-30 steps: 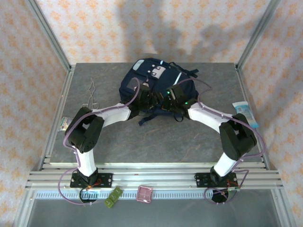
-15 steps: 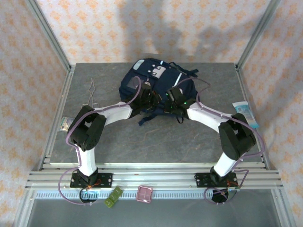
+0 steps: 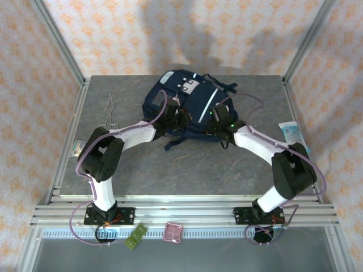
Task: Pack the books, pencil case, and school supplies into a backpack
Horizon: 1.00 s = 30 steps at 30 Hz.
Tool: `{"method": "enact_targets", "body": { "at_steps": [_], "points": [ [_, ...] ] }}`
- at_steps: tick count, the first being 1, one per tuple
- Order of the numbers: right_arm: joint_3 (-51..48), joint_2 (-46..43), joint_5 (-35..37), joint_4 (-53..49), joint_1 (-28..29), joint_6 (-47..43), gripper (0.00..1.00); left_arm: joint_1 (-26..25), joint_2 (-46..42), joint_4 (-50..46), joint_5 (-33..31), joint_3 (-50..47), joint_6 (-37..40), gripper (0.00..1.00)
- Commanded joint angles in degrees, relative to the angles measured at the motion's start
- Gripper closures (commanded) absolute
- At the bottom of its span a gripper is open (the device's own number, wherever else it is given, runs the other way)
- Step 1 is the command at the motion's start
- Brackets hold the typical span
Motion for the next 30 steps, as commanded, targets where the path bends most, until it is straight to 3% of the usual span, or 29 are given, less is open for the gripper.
{"method": "enact_targets", "body": {
  "at_steps": [1, 6, 13, 14, 16, 17, 25, 30],
  "points": [
    [-3.51, -4.81, -2.08, -2.67, 2.17, -3.27, 1.0, 1.85, -2.9, -5.75, -2.83, 1.37, 7.1, 1.0],
    [-4.95, -7.3, -8.63, -2.98, 7.47, -5.3, 1.0, 4.0, -5.01, -10.25, -7.21, 1.95, 11.38, 1.0],
    [0.12, -1.86, -16.86, 3.28, 14.72, -3.14, 1.0, 7.41, -3.48, -8.31, -8.16, 6.13, 11.85, 1.0],
    [0.97, -0.96, -17.52, 4.48, 14.74, -2.41, 1.0, 7.5, -3.17, -8.07, -8.59, 6.75, 11.85, 0.93],
    [2.38, 0.5, -16.92, 6.4, 14.69, -1.24, 1.0, 7.51, -3.41, -8.92, -9.76, 7.03, 11.05, 0.65],
    [3.19, 1.28, -16.44, 6.92, 14.7, -0.77, 1.0, 7.44, -4.13, -8.85, -9.49, 6.08, 10.77, 0.57],
    [4.88, 5.35, -16.94, 8.25, 14.58, 1.03, 1.0, 5.98, -19.61, -4.2, -10.16, -13.9, 5.15, 0.49],
    [4.53, 5.62, -16.85, 8.49, 14.6, 0.8, 1.0, 2.71, -23.71, -0.32, -10.57, -21.7, 0.69, 0.46]
  ]
}}
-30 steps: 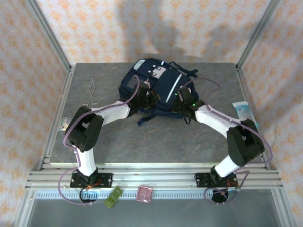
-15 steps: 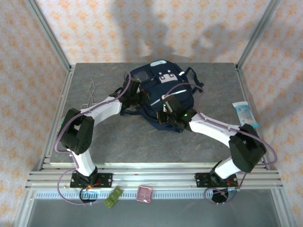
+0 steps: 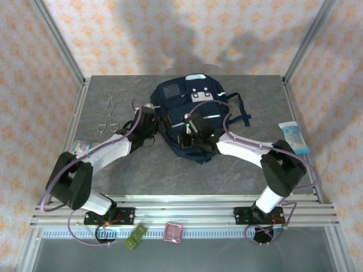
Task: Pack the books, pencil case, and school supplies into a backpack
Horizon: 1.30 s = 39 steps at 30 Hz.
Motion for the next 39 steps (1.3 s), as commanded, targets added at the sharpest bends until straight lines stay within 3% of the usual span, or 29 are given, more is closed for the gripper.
{"method": "enact_targets", "body": {
  "at_steps": [1, 10, 12, 16, 18, 29, 33, 39],
  "points": [
    [1.33, 0.45, -1.99, 1.78, 0.73, 0.29, 1.0, -2.15, -0.96, 5.54, -1.3, -3.25, -4.44, 0.45],
    [0.86, 0.08, -1.29, 2.38, 0.73, 0.95, 1.0, -5.97, 5.52, 10.05, -2.54, -2.08, -6.15, 0.47],
    [1.16, 0.52, -1.13, 1.78, 0.73, 0.91, 1.0, -5.92, 7.34, 10.21, -3.41, -1.12, -6.14, 0.56],
    [1.34, 0.29, 1.79, -0.92, 0.73, 0.18, 1.0, -5.62, 9.55, 10.1, -5.29, 0.34, -5.88, 0.91],
    [0.66, -0.73, 4.49, -2.28, 0.51, -0.31, 1.0, -5.16, 9.52, 10.29, -5.86, 0.11, -5.88, 1.0],
    [-8.51, -9.2, 16.44, -8.17, -7.85, -2.17, 1.0, 0.01, 7.48, 8.83, -3.32, 0.43, -2.65, 1.0],
    [-10.52, -12.05, 17.85, -9.11, -10.44, -2.92, 1.0, 1.61, 8.03, 7.4, -2.99, 2.49, -0.69, 1.0],
    [-10.37, -13.09, 14.36, -9.27, -7.86, -2.98, 1.0, 3.63, 11.87, 4.52, -2.26, 9.38, 2.57, 1.0]
  ]
}}
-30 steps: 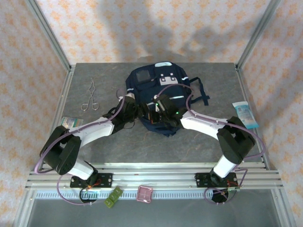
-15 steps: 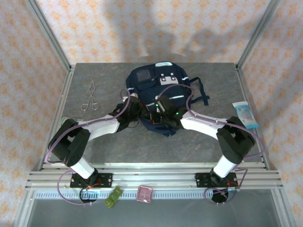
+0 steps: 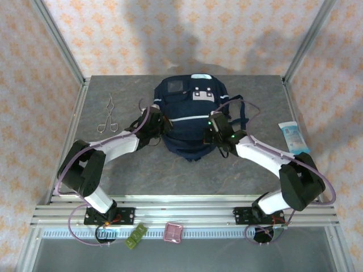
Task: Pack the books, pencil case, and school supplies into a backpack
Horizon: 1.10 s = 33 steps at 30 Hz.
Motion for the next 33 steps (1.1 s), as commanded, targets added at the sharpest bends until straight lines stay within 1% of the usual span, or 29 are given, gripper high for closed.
{"method": "enact_targets", "body": {
  "at_steps": [1, 4, 8, 9, 11, 12, 13, 17, 21, 25, 27, 30, 33],
  "points": [
    [-0.38, -1.4, 1.24, -5.4, 2.72, -0.45, 1.0, 3.1, 2.53, 0.18, -4.16, 5.97, 3.72, 1.0],
    [1.8, 0.33, -1.9, -3.56, 6.14, 0.8, 1.0, 4.75, 5.46, -1.92, -3.01, 10.75, 4.74, 1.0],
    [4.51, 3.88, -8.16, 1.95, 7.59, 3.6, 1.0, 7.03, 8.18, -3.8, -2.07, 16.73, 6.15, 1.0],
    [5.24, 4.87, -9.6, 3.14, 7.68, 4.29, 1.0, 7.46, 8.43, -4.36, -1.61, 18.03, 6.33, 0.95],
    [6.64, 7.04, -11.72, 5.65, 7.68, 5.34, 1.0, 7.81, 7.74, -4.5, -0.87, 18.77, 6.23, 0.71],
    [6.97, 7.94, -11.85, 6.64, 7.69, 5.64, 1.0, 7.81, 6.92, -4.24, -0.4, 18.23, 5.75, 0.63],
    [7.39, 8.67, -11.92, 6.95, 7.69, 5.61, 1.0, 7.77, 5.68, -3.29, 0.69, 16.74, 4.85, 0.6],
    [7.91, 9.44, -12.38, 7.53, 7.69, 5.61, 1.0, 6.42, -0.39, 0.49, 3.11, 7.41, 0.68, 0.57],
    [7.92, 9.83, -12.34, 7.58, 7.69, 5.45, 1.0, 2.09, -6.6, 5.71, 2.49, -3.4, -4.88, 0.52],
    [7.41, 10.13, -12.1, 7.82, 7.69, 5.6, 1.0, -1.73, -9.62, 12.24, 1.99, -10.78, -11.48, 0.46],
    [6.9, 10.09, -12.05, 8.06, 7.63, 5.86, 1.0, -3.46, -9.87, 13.66, 1.12, -11.48, -12.43, 0.44],
    [6.24, 9.96, -12.29, 8.8, 7.69, 6.05, 1.0, -4.25, -8.31, 13.79, 0.22, -10.39, -13.15, 0.42],
    [6.41, 10.14, -12.4, 8.59, 7.69, 5.84, 1.0, -4.77, -5.42, 15.46, 0.93, -8.97, -14.3, 0.42]
  ]
}}
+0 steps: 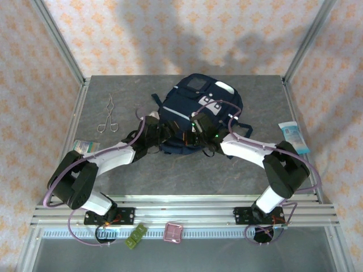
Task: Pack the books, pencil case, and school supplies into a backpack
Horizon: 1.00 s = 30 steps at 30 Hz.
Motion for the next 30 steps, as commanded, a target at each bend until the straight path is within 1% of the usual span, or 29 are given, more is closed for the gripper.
{"method": "enact_targets", "body": {
  "at_steps": [1, 5, 7, 9, 10, 12, 17, 18, 21, 25, 30],
  "points": [
    [0.2, 0.3, -2.3, 1.96, 0.76, 0.43, 1.0, -0.66, 3.35, 4.41, -1.41, 2.82, -2.49, 0.42],
    [0.42, 0.14, -2.35, 1.75, 0.76, 0.26, 1.0, -1.26, 7.87, 4.39, -0.85, 6.03, -1.94, 0.43],
    [0.95, 0.39, -2.18, 1.1, 0.76, -0.09, 1.0, -1.27, 9.91, 4.43, -0.21, 7.46, -1.94, 0.47],
    [1.42, 0.74, -1.38, 0.1, 0.76, -0.48, 1.0, -1.24, 11.11, 3.54, -0.43, 8.76, -1.41, 0.57],
    [1.64, 0.82, -1.03, -0.46, 0.76, -0.71, 1.0, -1.3, 11.35, 3.08, -0.7, 9.34, -0.98, 0.6],
    [2.02, 1.11, 0.52, -2.13, 0.76, -1.12, 1.0, -0.93, 11.66, 1.38, -1.41, 10.53, 0.2, 0.74],
    [2.0, 0.55, 5.2, -6.84, 0.42, -2.5, 1.0, 1.85, 11.63, 0.96, 0.3, 10.6, 0.84, 0.98],
    [1.58, -0.01, 5.93, -7.48, 0.17, -2.76, 1.0, 2.43, 11.37, 0.81, 0.55, 10.47, 1.16, 1.0],
    [-0.06, -1.76, 7.78, -9.29, -1.32, -3.2, 1.0, 3.64, 10.54, -0.38, 0.72, 10.34, 2.41, 1.0],
    [-2.49, -4.03, 8.86, -10.52, -4.96, -3.72, 1.0, 5.05, 9.73, -1.15, 1.25, 10.24, 3.56, 1.0],
    [-1.77, -4.13, 12.48, -12.9, -9.06, -4.38, 1.0, 5.82, 9.01, -1.79, 1.34, 10.09, 4.89, 1.0]
  ]
}}
